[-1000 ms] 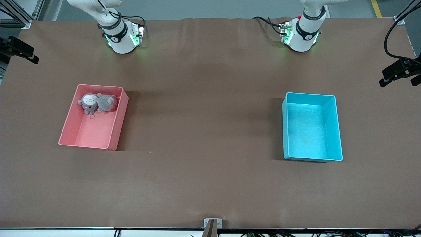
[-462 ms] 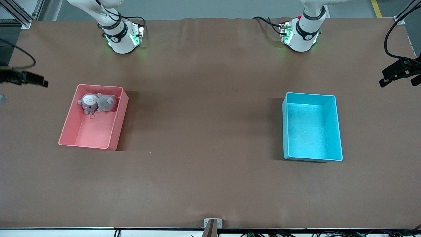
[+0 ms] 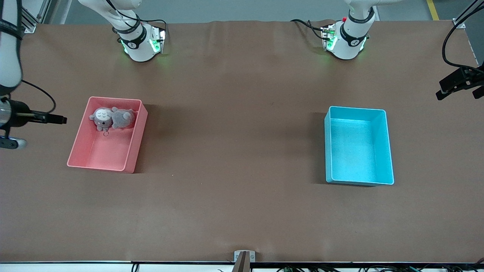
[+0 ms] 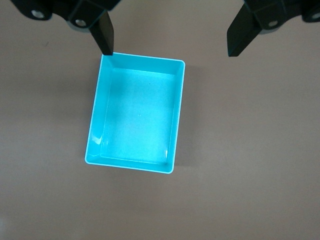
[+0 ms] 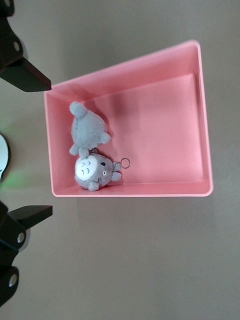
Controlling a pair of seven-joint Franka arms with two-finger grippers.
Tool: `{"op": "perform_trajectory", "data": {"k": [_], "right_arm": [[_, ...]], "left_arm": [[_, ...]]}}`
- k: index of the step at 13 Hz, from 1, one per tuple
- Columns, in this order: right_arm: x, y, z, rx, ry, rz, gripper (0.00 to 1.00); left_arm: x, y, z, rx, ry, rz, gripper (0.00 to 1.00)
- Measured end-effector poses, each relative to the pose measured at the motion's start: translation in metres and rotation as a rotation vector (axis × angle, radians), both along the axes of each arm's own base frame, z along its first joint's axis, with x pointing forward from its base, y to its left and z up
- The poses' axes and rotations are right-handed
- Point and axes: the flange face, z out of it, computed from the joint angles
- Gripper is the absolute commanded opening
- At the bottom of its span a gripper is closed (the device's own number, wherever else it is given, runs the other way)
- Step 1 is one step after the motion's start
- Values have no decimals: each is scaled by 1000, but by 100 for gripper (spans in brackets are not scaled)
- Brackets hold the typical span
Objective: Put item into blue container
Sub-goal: 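Reach the right gripper down into the pink box toward the keychain Totoro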
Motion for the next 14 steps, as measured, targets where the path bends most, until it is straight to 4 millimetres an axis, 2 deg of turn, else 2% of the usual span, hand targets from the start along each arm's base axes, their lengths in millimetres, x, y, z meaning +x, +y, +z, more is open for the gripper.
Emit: {"op": "perform_trajectory", "data": {"k": [1, 3, 5, 6, 11, 14], "right_arm": [[-3, 10, -20, -49, 11, -22, 100], [-13, 48, -50, -184, 22, -66, 100], [-26, 86, -70, -298, 22, -93, 100], [-31, 94, -78, -344, 15, -95, 100], [-57, 78, -133, -473, -5, -86, 100], [-71, 77, -156, -551, -25, -125, 100]], "left_arm": [[0, 0, 0, 0, 0, 0, 100], [0, 0, 0, 0, 0, 1, 100], [0, 1, 0, 0, 0, 2, 100], [0, 1, 0, 0, 0, 2, 100], [0, 1, 0, 0, 0, 2, 100], [0, 1, 0, 0, 0, 1, 100]]}}
